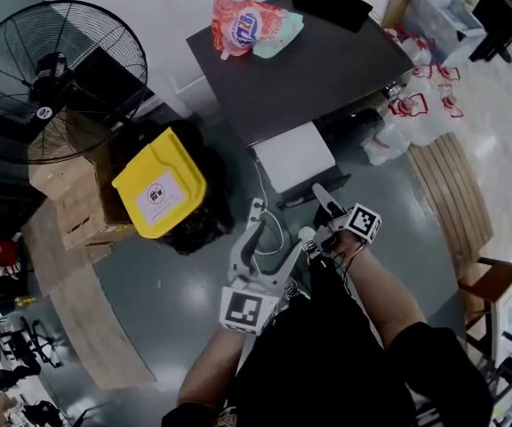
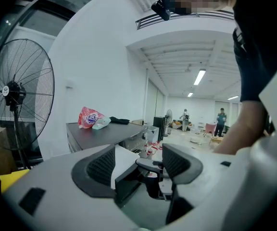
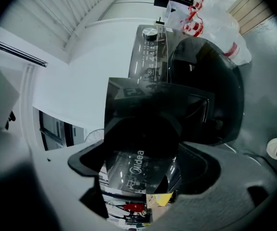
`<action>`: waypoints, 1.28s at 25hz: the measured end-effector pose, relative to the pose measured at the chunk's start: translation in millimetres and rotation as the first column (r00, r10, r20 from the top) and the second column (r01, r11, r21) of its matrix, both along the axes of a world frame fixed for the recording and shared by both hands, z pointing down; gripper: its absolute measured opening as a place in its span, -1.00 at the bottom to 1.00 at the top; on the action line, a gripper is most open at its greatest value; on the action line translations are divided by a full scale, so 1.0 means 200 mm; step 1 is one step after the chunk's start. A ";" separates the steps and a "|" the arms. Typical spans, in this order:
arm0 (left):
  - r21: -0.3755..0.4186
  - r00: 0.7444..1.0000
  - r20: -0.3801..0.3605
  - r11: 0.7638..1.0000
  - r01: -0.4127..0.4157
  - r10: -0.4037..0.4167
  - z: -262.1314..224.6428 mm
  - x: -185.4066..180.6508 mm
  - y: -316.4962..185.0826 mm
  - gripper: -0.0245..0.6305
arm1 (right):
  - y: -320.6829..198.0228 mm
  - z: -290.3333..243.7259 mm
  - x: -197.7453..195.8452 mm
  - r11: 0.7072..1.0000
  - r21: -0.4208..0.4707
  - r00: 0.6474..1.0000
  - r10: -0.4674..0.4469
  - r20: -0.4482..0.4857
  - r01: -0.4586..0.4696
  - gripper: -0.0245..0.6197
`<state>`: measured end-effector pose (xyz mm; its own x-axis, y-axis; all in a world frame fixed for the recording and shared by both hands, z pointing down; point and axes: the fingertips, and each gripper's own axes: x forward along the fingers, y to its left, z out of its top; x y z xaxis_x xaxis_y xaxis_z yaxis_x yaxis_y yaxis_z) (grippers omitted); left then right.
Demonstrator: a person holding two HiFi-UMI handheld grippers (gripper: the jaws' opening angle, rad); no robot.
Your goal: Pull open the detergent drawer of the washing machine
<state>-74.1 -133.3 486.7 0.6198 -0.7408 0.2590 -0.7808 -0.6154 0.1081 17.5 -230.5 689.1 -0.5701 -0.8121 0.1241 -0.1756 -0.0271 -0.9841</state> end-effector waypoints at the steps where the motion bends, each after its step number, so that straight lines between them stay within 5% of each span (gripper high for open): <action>1: -0.001 1.000 0.001 1.000 -0.005 0.005 0.00 0.00 0.02 -0.07 | 0.02 0.00 0.00 1.000 -0.001 1.000 0.004 0.001 -0.004 0.52; 7: 0.001 1.000 0.002 1.000 -0.021 0.021 0.03 -0.05 0.13 -0.07 | 0.08 0.03 0.01 0.999 -0.014 0.999 0.029 -0.026 -0.029 0.54; 14: 0.007 0.999 -0.008 0.999 -0.034 0.034 0.01 -0.10 0.23 -0.07 | 0.23 -0.01 0.03 1.000 -0.017 0.986 -0.001 -0.164 -0.001 0.42; 20: 0.022 0.998 -0.052 0.999 -0.034 0.035 -0.04 -0.11 0.32 -0.07 | 0.28 -0.31 0.01 0.967 0.238 0.968 -0.025 -0.251 0.087 0.25; 26: 0.045 0.996 -0.088 0.999 -0.028 0.032 -0.05 -0.11 0.41 -0.07 | 0.43 -0.58 0.03 0.935 0.318 0.920 -0.021 -0.392 0.157 -0.03; 29: 0.025 0.995 -0.103 1.000 -0.016 0.018 -0.03 -0.11 0.44 -0.08 | 0.51 -0.76 0.03 0.895 0.386 0.881 -0.015 -0.474 0.223 -0.44; 32: 0.041 0.995 -0.102 0.999 -0.009 0.013 -0.07 -0.05 0.46 -0.20 | 0.59 -0.90 0.02 0.840 0.426 0.796 -0.011 -0.606 0.335 -0.86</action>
<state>-84.3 -40.8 473.7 0.6495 -0.7424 0.1640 -0.7602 -0.6293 0.1617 22.5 -113.0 508.8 -0.6634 -0.7436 0.0831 -0.6453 0.5124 -0.5666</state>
